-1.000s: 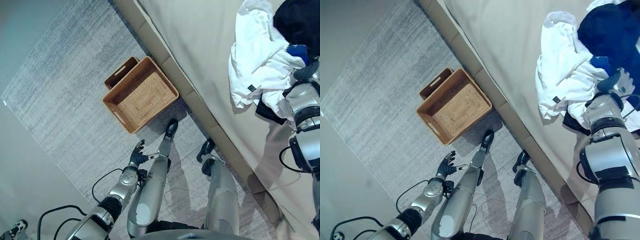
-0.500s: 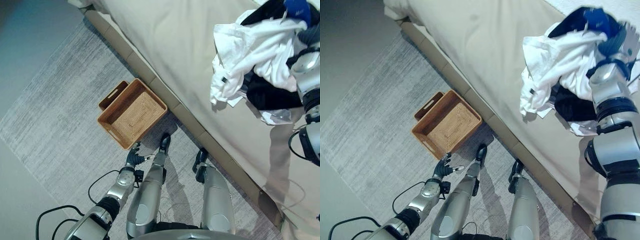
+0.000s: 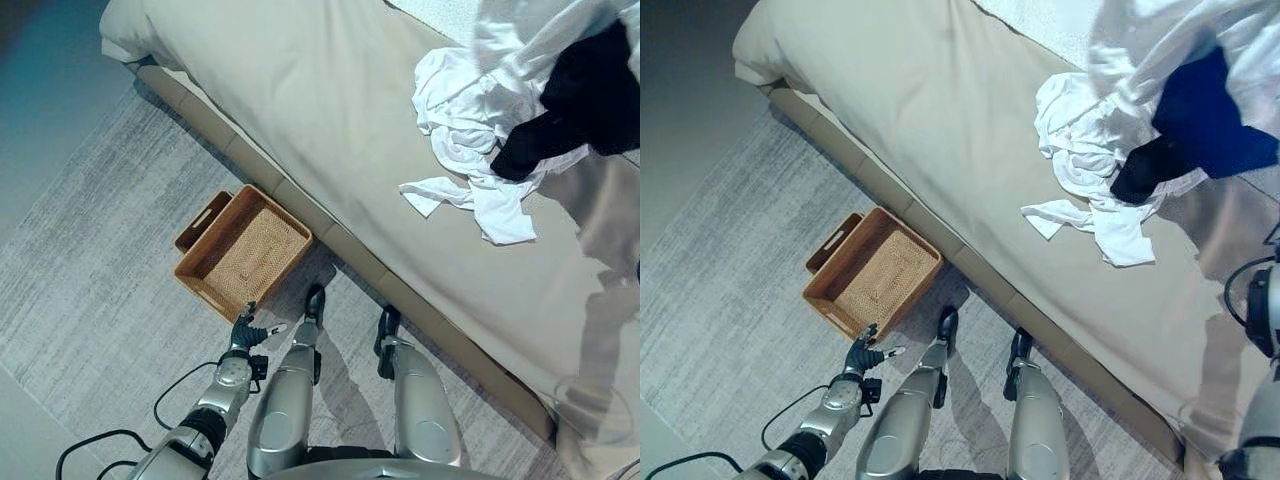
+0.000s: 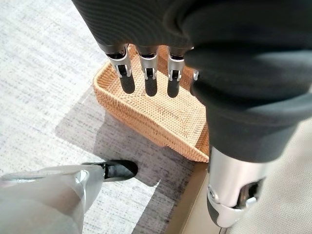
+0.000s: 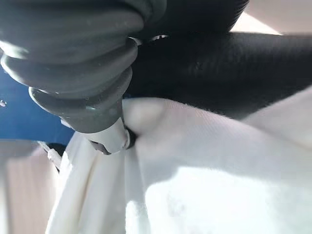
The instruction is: Pick up clothes into the bucket
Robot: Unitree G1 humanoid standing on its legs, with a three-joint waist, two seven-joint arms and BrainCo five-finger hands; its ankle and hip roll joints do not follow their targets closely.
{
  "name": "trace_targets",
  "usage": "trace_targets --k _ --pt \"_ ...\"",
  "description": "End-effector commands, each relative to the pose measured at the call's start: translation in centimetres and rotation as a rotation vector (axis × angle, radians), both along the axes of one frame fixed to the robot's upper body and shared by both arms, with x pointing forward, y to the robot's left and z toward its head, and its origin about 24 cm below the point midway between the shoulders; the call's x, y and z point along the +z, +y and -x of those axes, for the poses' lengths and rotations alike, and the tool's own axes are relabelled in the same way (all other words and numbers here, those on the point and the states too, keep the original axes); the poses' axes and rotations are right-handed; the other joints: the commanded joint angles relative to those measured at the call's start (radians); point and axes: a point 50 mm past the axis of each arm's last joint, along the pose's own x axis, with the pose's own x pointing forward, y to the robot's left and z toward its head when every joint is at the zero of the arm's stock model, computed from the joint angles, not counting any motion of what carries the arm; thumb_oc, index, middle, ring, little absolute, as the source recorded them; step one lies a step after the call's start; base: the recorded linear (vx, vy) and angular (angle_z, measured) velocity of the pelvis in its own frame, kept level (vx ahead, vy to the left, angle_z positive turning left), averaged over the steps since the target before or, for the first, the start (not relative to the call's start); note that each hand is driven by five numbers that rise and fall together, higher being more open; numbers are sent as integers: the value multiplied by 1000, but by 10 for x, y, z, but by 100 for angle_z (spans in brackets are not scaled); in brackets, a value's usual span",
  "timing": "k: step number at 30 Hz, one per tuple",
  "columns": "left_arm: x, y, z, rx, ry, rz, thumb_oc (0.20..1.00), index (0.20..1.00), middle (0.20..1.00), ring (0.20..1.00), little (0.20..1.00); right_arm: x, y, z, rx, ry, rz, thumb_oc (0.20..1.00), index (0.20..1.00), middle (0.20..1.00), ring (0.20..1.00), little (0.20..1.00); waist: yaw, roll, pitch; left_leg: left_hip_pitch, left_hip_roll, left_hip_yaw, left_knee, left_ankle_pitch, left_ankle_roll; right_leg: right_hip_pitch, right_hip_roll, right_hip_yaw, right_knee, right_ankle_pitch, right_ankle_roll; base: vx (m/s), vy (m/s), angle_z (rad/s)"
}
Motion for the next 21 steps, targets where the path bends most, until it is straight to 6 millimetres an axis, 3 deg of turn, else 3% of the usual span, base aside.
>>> trace_targets --k 1,4,5,6,7,8,9,15,17,19,21 --pt "-11 9 17 36 38 -35 1000 1000 1000 1000 1000 16 7 19 -50 -118 143 200 200 200 200 200 -4 -60 -89 39 -44 28 107 -163 23 87 -69 3 -102 89 81 0 0 0" --pt "-12 9 17 33 42 -38 1000 1000 1000 1000 1000 9 5 13 -33 -69 132 200 200 200 200 200 -1 -62 -90 40 -45 32 108 -164 24 88 -69 5 -102 89 81 0 0 0" --pt "-12 9 17 37 44 -37 1000 1000 1000 1000 1000 -3 6 1 -8 45 139 200 200 200 200 200 -1 -67 -89 41 -46 36 112 -165 23 87 -68 10 -104 92 81 0 0 0" --pt "-12 9 16 38 44 -36 1000 1000 1000 1000 1000 -2 6 1 -6 46 140 200 200 200 200 200 -1 -67 -89 41 -46 37 112 -165 24 87 -68 11 -104 92 81 0 0 0" --pt "-13 8 17 44 51 -29 1000 1000 1000 1000 1000 -17 10 -14 81 134 112 200 200 200 200 200 1 -70 -85 40 -45 41 115 -164 23 86 -66 14 -107 95 80 0 0 0" --pt "-13 8 17 45 51 -28 1000 1000 1000 1000 1000 -16 10 -15 83 134 113 200 200 200 200 200 0 -70 -85 40 -45 41 115 -164 23 86 -66 15 -107 95 80 -27 1 -6" --pt "-14 6 18 41 59 -18 1000 1000 1000 1000 1000 -27 16 -29 175 200 74 200 200 200 200 200 1 -71 -83 38 -42 44 117 -163 22 84 -65 18 -108 97 78 -14 -2 -8" --pt "-20 7 26 42 96 -8 1000 1000 1000 1000 1000 -54 25 -54 278 360 14 200 200 200 200 200 0 -74 -75 36 -41 51 116 -158 21 80 -62 23 -115 105 76 -12 4 -3" --pt "-21 8 27 45 105 -5 1000 1000 1000 1000 1000 -62 31 -62 342 403 -8 360 360 360 360 360 2 -75 -72 34 -41 55 114 -155 20 75 -62 27 -118 110 76 -22 15 -8" --pt "-22 8 27 42 107 -3 1000 1000 1000 1000 1000 -69 33 -67 357 451 -24 1000 1000 1000 1000 1000 3 -76 -68 33 -40 58 108 -150 20 74 -60 30 -124 115 77 -18 8 -5" --pt "-24 9 28 40 122 -9 1000 1000 1000 1000 1000 -75 33 -71 351 517 -23 1000 1000 1000 1000 1000 3 -80 -66 32 -38 62 105 -147 19 74 -59 31 -129 120 77 0 0 0"
